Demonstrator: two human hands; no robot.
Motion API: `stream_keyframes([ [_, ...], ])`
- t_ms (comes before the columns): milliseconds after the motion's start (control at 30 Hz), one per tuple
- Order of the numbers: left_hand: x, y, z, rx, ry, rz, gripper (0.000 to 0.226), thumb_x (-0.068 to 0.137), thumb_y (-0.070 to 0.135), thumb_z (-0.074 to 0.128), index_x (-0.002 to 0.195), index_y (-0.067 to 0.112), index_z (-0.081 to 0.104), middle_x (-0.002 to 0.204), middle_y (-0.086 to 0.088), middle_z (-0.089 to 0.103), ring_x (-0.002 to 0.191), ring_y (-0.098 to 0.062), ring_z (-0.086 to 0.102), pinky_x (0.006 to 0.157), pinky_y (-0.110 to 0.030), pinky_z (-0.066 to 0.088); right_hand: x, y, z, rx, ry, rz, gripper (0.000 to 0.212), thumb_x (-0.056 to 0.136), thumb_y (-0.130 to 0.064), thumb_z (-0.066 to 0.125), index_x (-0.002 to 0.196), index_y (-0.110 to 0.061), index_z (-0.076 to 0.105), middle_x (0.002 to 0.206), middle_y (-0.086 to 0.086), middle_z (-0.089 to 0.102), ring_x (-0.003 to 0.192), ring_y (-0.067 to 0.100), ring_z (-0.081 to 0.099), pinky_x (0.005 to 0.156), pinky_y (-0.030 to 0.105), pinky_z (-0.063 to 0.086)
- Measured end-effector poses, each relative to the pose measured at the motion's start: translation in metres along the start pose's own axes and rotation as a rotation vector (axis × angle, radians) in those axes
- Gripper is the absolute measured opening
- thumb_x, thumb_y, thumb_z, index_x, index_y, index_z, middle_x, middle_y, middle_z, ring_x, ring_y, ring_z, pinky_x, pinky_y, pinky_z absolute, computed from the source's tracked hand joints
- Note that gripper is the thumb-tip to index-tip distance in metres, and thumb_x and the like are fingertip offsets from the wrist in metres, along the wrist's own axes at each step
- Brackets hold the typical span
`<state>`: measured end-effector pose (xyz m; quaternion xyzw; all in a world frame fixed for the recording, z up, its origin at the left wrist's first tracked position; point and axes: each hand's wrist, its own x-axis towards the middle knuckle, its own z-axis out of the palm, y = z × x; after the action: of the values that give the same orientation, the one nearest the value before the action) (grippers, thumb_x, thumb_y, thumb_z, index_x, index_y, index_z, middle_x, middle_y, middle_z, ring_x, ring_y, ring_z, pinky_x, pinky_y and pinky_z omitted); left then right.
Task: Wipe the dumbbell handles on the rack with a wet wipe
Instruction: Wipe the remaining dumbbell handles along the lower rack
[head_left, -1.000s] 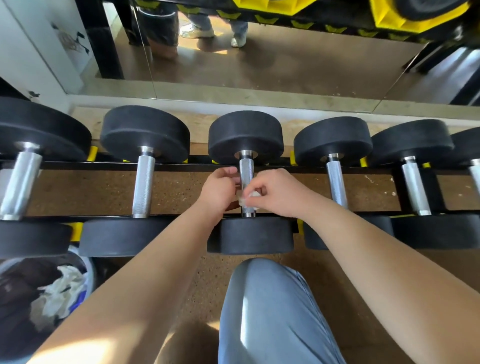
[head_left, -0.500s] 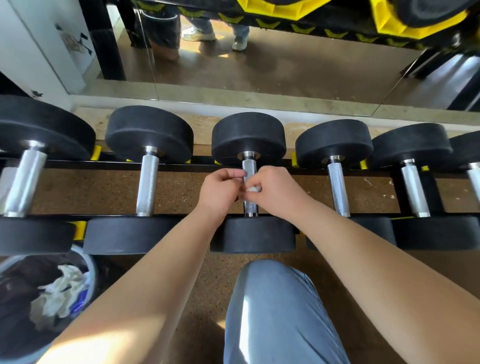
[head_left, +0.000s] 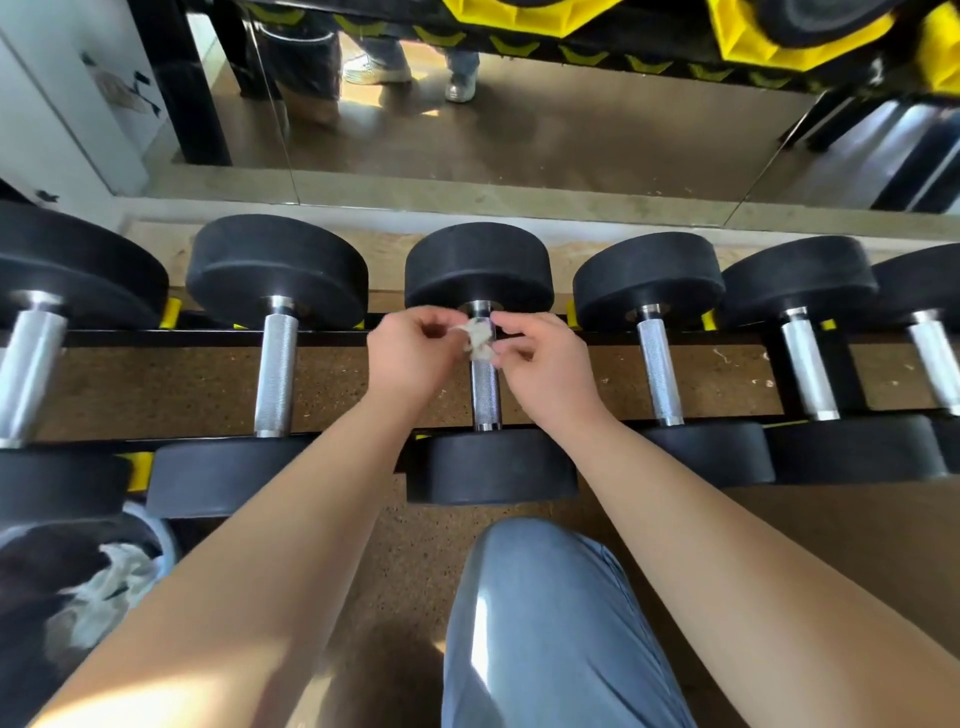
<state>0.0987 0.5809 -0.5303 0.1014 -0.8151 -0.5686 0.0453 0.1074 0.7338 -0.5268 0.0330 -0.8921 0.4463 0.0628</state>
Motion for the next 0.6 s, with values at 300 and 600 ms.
stream_keyframes([
  [300, -0.014, -0.021, -0.007, 0.351, -0.416, -0.252, 0.018, 0.078, 0.009, 0.080, 0.069, 0.024, 0.077, 0.070, 0.002, 0.072, 0.062, -0.009, 0.062, 0.055, -0.019, 0.046, 0.001, 0.000, 0.001, -0.121, -0.034, 0.101, 0.028, 0.091, -0.015, 0.071, 0.117, -0.022, 0.077, 0.084, -0.013, 0.066, 0.084, 0.002, 0.060, 0.084, 0.013, 0.047],
  [600, -0.001, -0.005, 0.012, -0.274, -0.436, -0.466, 0.028, 0.098, -0.005, 0.049, 0.090, 0.011, 0.071, 0.086, -0.010, 0.069, 0.078, -0.016, 0.063, 0.084, -0.030, 0.058, 0.003, 0.003, 0.004, -0.193, 0.029, 0.069, 0.014, 0.085, -0.020, 0.076, 0.099, -0.021, 0.077, 0.087, -0.008, 0.067, 0.072, -0.003, 0.056, 0.067, 0.001, 0.038],
])
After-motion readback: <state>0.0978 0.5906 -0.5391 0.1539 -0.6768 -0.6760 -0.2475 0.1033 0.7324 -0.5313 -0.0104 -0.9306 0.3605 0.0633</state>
